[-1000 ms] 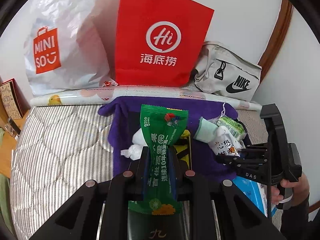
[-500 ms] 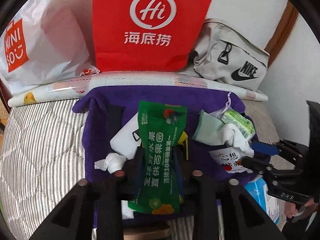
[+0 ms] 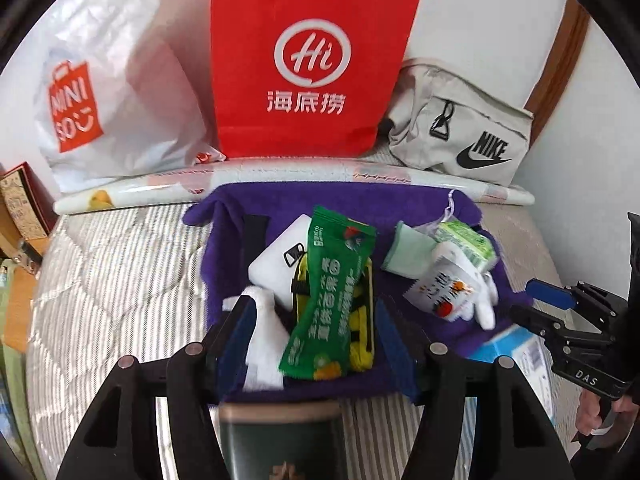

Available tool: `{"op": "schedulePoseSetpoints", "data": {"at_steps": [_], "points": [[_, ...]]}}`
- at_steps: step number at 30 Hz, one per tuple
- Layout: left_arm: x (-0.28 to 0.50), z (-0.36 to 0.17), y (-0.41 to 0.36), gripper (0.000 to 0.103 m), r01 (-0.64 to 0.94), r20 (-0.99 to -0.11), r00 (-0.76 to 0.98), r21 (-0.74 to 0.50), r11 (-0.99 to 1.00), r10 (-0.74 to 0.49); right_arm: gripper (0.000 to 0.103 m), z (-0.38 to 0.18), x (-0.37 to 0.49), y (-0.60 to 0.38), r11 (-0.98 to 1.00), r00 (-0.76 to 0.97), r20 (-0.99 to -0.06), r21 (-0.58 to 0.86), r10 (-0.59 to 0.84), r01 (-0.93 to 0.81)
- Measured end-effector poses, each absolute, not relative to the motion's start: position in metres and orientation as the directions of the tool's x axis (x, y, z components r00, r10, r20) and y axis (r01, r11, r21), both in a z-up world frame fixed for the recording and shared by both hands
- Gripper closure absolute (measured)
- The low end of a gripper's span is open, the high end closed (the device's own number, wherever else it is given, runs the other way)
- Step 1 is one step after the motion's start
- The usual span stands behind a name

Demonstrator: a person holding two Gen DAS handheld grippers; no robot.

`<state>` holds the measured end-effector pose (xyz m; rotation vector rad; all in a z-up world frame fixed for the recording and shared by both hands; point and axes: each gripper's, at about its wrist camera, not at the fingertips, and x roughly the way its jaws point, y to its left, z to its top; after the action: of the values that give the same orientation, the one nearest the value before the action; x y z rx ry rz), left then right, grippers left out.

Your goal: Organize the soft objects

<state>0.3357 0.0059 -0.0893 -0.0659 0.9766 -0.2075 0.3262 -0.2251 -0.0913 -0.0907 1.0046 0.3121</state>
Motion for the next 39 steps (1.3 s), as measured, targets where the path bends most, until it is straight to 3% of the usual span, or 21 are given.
{"op": "schedulePoseSetpoints", "data": {"at_steps": [6,10,12,16,22,39], "points": [[0.289,-0.062,0.004,0.043,0.140,-0.795,0.582,-0.108,0.984,-0.170,0.042,-0.062,0.284,-0.234,0.967,0.566,-0.797,0.086,0.211,-0.240],[0.249,-0.043,0.004,0.030,0.130,-0.768,0.619,-0.107,0.986,-0.165,0.030,-0.040,0.245,-0.240,0.975,0.611,-0.768,0.081,0.195,-0.208],[0.227,-0.035,0.001,0.029,0.129,-0.751,0.643,-0.089,0.988,-0.152,0.021,-0.031,0.227,-0.242,0.978,0.635,-0.751,0.072,0.181,-0.194],[0.190,-0.023,-0.003,0.022,0.124,-0.729,0.668,-0.087,0.988,-0.148,0.014,-0.013,0.192,-0.245,0.987,0.684,-0.716,0.050,0.143,-0.154],[0.136,-0.014,-0.005,0.018,0.100,-0.697,0.708,-0.055,0.993,-0.110,0.014,-0.002,0.146,-0.237,0.990,0.705,-0.703,-0.010,0.094,-0.142],[0.047,-0.014,-0.014,0.018,0.085,-0.663,0.745,-0.022,0.996,-0.078,0.014,-0.007,0.055,-0.241,0.994,0.708,-0.699,0.039,0.103,-0.106]]}}
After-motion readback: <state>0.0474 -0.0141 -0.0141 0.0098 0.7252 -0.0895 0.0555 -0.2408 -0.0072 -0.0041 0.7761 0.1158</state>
